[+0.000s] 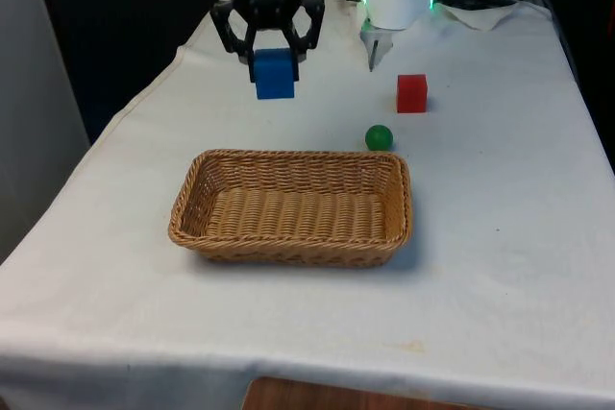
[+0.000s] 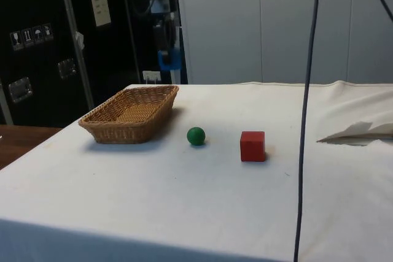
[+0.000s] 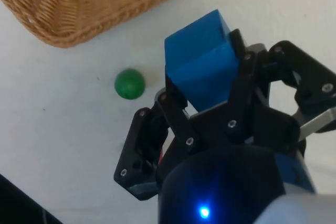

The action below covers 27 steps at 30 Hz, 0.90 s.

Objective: Place all non-red objects into the basket.

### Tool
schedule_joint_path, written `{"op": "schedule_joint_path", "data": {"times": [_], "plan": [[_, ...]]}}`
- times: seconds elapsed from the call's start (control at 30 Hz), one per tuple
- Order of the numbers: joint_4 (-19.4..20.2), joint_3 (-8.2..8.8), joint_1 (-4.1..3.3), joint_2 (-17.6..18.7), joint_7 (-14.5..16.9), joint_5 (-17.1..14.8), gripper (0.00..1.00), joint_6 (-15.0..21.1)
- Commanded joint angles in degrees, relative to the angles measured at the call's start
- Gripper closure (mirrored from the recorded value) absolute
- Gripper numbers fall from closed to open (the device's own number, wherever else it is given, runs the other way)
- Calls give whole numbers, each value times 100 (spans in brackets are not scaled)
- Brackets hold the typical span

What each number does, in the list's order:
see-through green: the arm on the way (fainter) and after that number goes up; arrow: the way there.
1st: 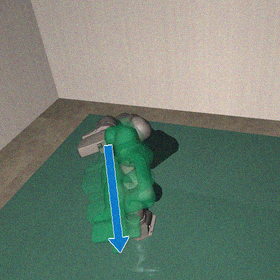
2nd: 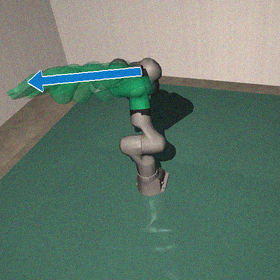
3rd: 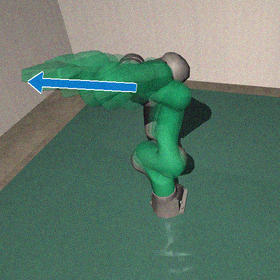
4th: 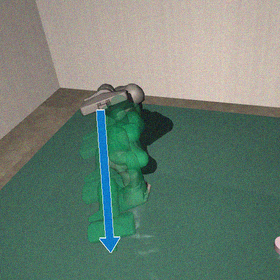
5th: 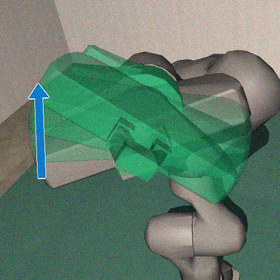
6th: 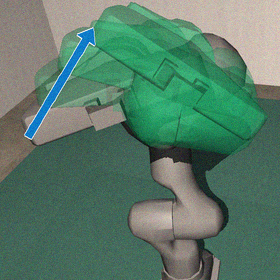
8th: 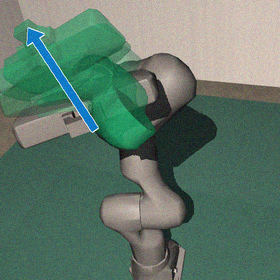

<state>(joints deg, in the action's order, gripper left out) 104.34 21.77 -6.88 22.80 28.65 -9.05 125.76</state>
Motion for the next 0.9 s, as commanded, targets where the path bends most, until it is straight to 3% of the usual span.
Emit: {"op": "schedule_joint_path", "data": {"times": [0.0,0.13,0.7,0.73,0.87], "plan": [[-138,-29,0,92,-52,-34,98,-92],[-252,-46,0,178,-74,-23,98,-74],[-1467,-183,34,1186,-258,-286,98,-304],[-1432,-160,6,1169,-258,-264,98,-229],[-1736,-201,69,1461,-241,-447,98,-286]]}}
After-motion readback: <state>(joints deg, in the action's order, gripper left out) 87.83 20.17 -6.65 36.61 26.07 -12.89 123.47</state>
